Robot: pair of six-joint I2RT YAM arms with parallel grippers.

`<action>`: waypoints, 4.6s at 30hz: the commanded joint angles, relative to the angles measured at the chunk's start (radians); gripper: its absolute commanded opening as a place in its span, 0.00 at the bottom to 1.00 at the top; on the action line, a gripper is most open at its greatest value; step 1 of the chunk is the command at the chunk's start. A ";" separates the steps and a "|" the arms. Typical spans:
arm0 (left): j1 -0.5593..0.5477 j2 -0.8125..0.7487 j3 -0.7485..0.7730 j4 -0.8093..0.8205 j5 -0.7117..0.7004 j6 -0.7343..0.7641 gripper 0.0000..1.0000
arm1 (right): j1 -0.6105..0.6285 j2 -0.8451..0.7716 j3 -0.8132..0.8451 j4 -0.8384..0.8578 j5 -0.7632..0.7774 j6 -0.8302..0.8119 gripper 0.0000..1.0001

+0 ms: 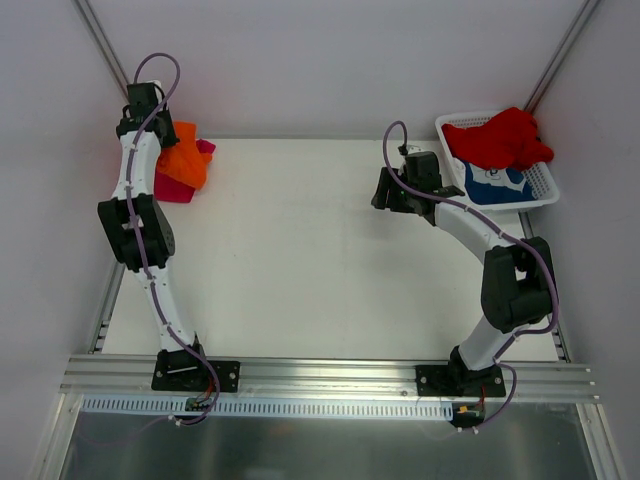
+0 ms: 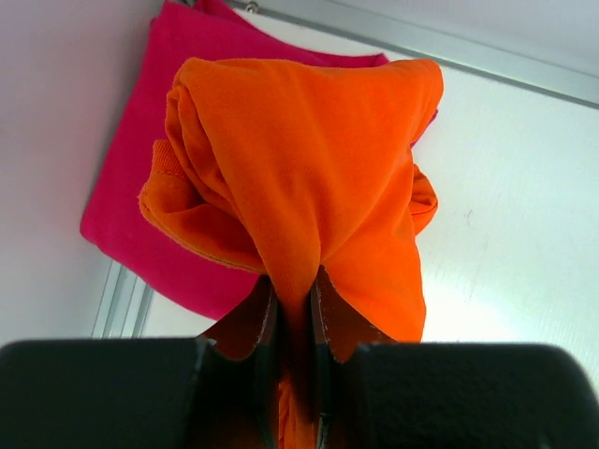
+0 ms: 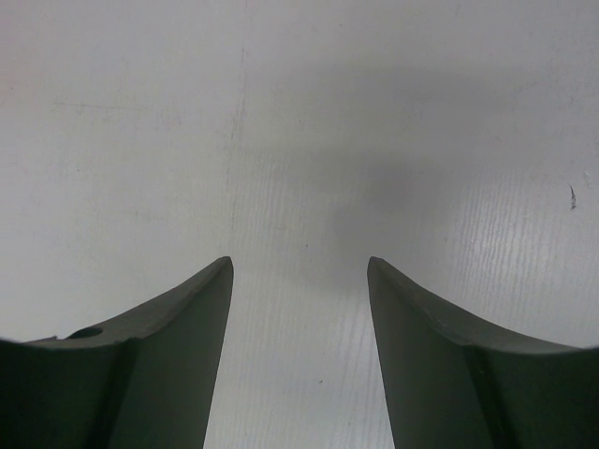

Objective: Fold and stack the t-shirts
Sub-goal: Neatly place the folded tshirt to the corner

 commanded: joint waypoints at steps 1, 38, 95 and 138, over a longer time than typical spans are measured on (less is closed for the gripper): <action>-0.001 -0.001 0.095 0.036 0.038 0.032 0.00 | -0.007 -0.044 -0.001 0.042 -0.026 0.016 0.63; 0.153 0.245 0.225 0.075 0.018 0.044 0.00 | 0.011 -0.025 0.001 0.062 -0.098 0.042 0.63; 0.046 0.300 0.143 0.099 0.070 -0.136 0.99 | 0.069 0.001 -0.002 0.095 -0.125 0.076 0.63; -0.343 -0.266 -0.298 0.104 0.035 -0.284 0.99 | 0.080 0.061 0.214 -0.256 0.030 -0.007 0.73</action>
